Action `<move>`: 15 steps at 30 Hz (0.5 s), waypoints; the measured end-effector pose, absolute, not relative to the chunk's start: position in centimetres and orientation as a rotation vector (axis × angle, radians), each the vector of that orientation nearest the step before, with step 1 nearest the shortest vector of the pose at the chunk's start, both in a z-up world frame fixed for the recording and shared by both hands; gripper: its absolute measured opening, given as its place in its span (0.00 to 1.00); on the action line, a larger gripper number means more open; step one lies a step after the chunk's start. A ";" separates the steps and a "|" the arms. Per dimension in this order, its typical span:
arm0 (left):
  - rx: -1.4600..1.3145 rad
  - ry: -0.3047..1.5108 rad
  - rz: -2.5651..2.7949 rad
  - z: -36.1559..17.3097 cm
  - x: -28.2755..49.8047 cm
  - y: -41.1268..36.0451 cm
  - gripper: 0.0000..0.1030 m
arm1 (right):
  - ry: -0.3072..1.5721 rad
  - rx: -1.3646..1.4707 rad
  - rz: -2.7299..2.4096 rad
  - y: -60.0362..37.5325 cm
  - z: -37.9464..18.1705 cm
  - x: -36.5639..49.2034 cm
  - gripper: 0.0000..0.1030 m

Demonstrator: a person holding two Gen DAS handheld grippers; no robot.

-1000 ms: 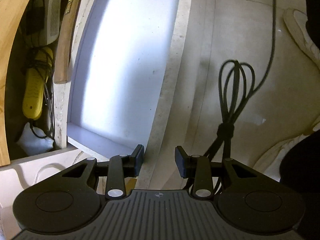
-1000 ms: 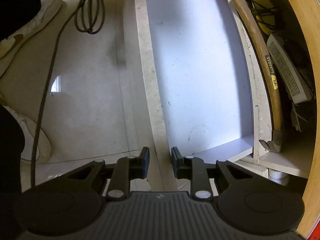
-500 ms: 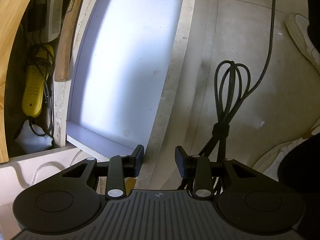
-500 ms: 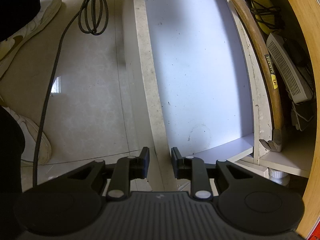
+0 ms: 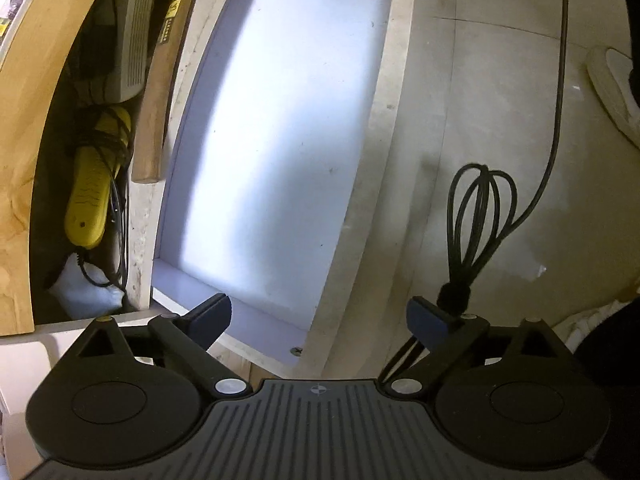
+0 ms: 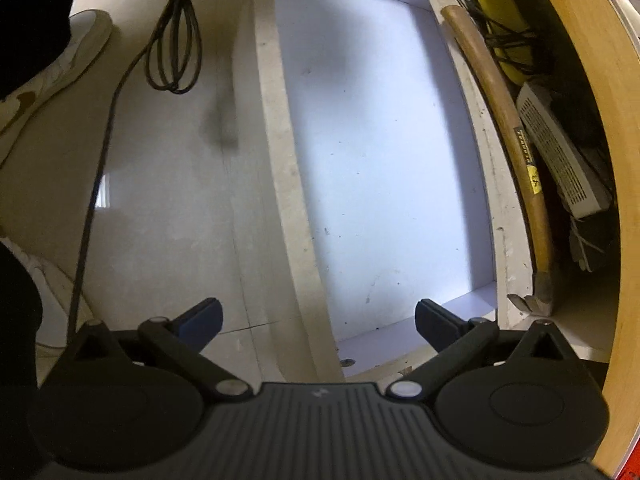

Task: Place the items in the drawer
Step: 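Open both grippers to release the drawer edge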

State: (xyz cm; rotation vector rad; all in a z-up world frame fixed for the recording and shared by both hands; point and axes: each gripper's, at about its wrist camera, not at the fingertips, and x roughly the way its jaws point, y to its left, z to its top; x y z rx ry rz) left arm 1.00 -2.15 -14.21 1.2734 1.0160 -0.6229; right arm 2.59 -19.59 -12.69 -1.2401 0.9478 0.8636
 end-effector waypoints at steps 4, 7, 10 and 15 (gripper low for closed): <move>1.275 1.023 -0.628 -14.7 1.2 -2.2 0.94 | 0.948 -1.248 0.864 -19.3 -14.3 2.8 1.00; 1.277 1.027 -0.623 -15.0 1.5 -2.2 0.94 | 0.952 -1.255 0.865 -19.1 -15.3 2.9 1.00; 1.274 1.035 -0.620 -15.1 1.6 -2.2 0.94 | 0.958 -1.249 0.866 -18.9 -16.2 3.1 1.00; 1.218 1.062 -0.606 -14.8 2.0 -2.1 0.94 | 0.971 -1.197 0.866 -18.5 -16.9 3.8 1.00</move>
